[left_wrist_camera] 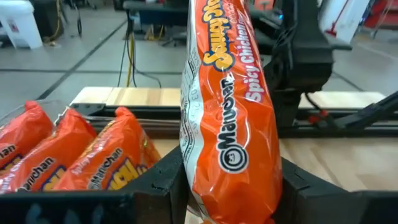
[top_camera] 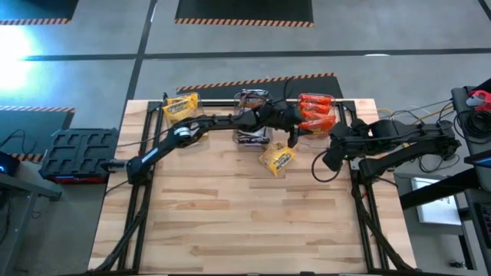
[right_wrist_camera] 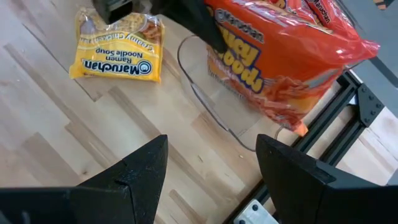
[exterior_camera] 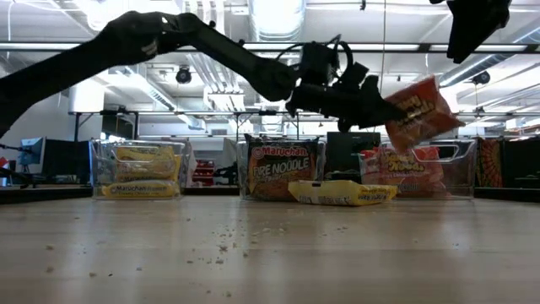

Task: Sort Maruchan noodles
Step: Put the orange instant noodle pack into the right transparent bin

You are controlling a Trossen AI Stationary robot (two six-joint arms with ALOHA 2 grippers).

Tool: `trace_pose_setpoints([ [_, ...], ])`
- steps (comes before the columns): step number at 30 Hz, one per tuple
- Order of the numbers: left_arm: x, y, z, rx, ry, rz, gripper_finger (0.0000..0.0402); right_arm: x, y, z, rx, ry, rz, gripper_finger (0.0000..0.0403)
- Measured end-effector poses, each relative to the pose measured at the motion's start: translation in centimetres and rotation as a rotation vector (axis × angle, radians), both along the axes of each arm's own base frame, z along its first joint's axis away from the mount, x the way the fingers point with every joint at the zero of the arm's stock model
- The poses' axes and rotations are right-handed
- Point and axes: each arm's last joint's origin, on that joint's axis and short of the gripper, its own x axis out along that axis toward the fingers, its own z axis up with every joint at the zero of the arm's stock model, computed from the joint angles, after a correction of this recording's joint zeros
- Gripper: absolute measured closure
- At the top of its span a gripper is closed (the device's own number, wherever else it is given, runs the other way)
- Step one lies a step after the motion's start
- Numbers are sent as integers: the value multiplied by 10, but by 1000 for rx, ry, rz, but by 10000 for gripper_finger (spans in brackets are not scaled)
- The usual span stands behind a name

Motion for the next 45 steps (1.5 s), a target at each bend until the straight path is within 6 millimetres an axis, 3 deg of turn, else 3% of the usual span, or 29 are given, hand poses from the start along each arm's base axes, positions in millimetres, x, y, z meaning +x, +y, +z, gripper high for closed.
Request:
trace_pose_setpoints([
  [7,9,9,-3,23,89,1,278,-1,0,0,-13,19,21,172],
  [15,5,16,-6,15,154,8,278,0,0,0,-66,73,147,171],
  [45,3,14,-8,-42,217,-5,278,9,1,2,-61,-24,145,172],
])
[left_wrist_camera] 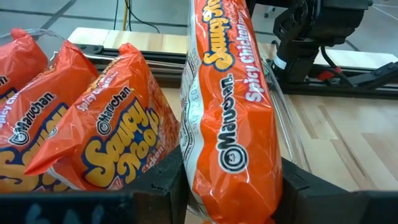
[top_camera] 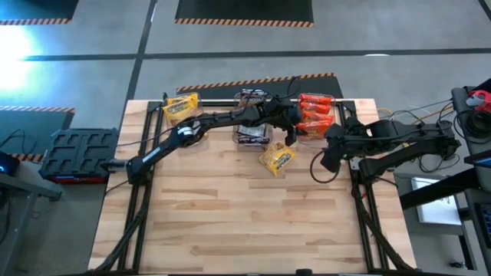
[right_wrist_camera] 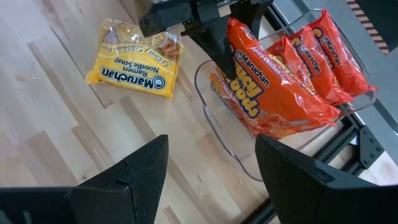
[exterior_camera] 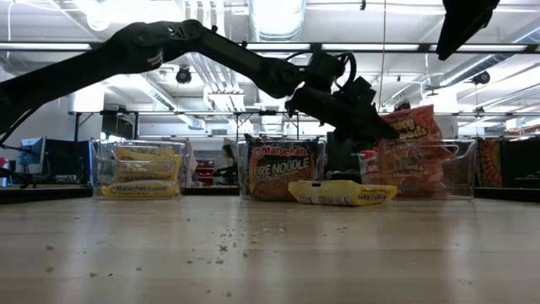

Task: Sort Maruchan noodles
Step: Put the orange instant noodle pack into the right transparent bin, then put the yellow noodle pack into the left transparent bin

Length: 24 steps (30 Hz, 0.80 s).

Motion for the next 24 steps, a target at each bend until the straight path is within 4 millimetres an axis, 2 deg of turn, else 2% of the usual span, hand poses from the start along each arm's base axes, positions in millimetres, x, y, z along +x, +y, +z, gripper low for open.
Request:
trace_pose_setpoints([
  [11,0,-1,0,-22,3,9,273,0,0,0,0,-2,0,172],
  [19,2,-1,4,-6,-38,8,212,0,0,0,0,-2,0,172],
  [24,2,0,5,1,-41,8,197,0,0,0,1,-3,0,172],
])
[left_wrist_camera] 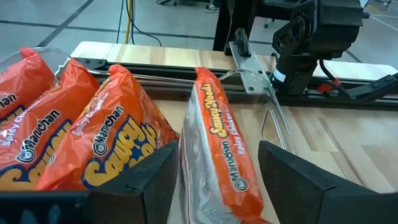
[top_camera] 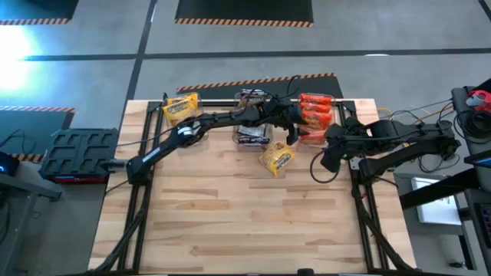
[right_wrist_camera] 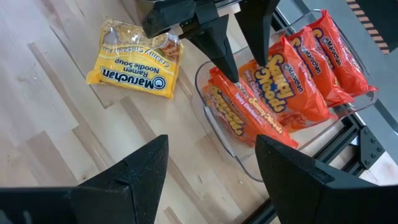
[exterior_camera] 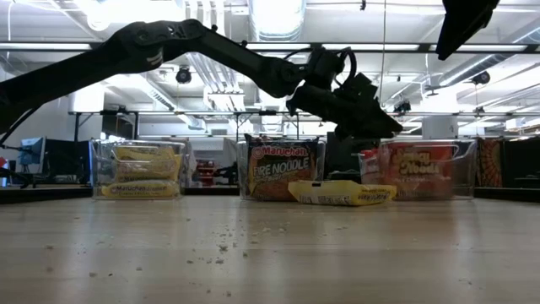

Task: Sort Maruchan noodles
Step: Put the yellow noodle pack into the left transparent bin

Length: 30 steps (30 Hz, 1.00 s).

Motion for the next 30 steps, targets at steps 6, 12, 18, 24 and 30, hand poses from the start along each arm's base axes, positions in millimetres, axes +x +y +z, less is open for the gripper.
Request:
trace_pose_setpoints([
  [6,-2,9,8,-6,-41,23,196,0,0,0,0,0,0,172],
  [12,-7,15,36,-59,-35,-49,196,0,0,0,0,-2,0,172],
  [18,-20,-2,33,-162,167,-122,196,0,0,0,0,-3,0,172],
  [24,-27,-22,16,-168,399,-35,196,0,0,0,0,-4,0,172],
  [30,-25,-42,17,-174,459,27,196,0,0,0,1,-7,1,172],
])
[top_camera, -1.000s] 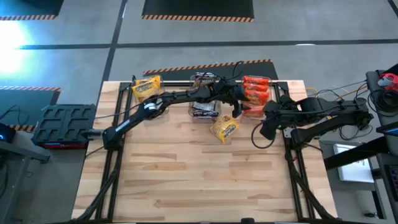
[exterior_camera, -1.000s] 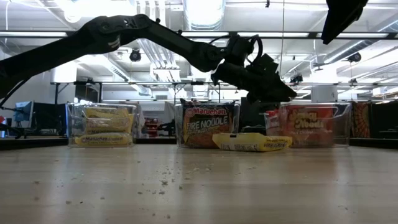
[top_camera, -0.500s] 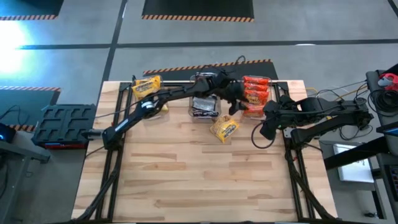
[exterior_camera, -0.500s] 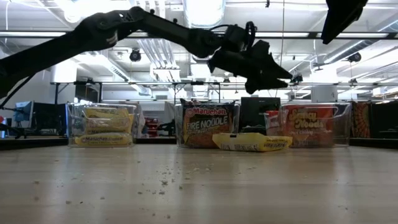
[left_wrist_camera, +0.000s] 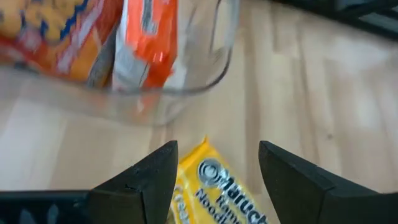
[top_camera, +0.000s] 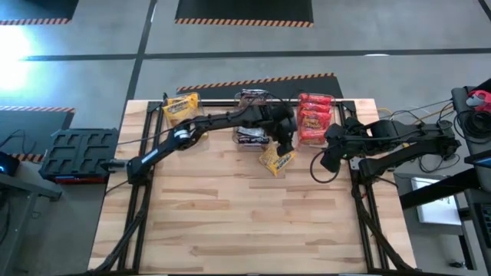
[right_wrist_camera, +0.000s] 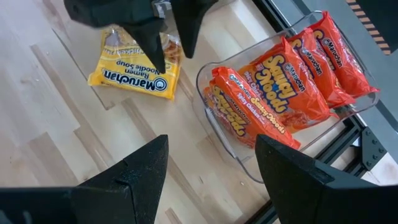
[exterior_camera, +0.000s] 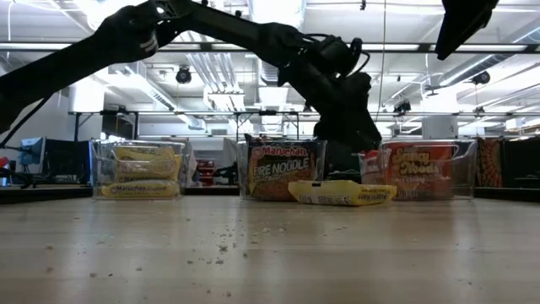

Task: Sort Maruchan noodles
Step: Put the yellow noodle pack into the left transparent bin

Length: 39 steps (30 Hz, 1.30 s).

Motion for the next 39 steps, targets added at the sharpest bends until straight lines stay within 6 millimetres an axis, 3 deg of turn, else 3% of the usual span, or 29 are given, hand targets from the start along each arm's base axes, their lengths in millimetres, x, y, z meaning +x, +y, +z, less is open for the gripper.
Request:
trace_pose_setpoints([
  [9,-1,-33,-2,57,131,83,195,1,0,1,2,-16,0,172],
  [16,-6,-74,-4,178,275,124,195,2,0,1,3,-22,0,172],
  [22,-4,-100,-5,291,295,136,195,2,0,1,3,-22,-1,172],
  [33,-3,-112,-36,289,310,170,196,2,0,1,3,-22,0,172],
  [39,-6,-113,-44,297,335,189,196,2,0,1,3,-22,0,172],
])
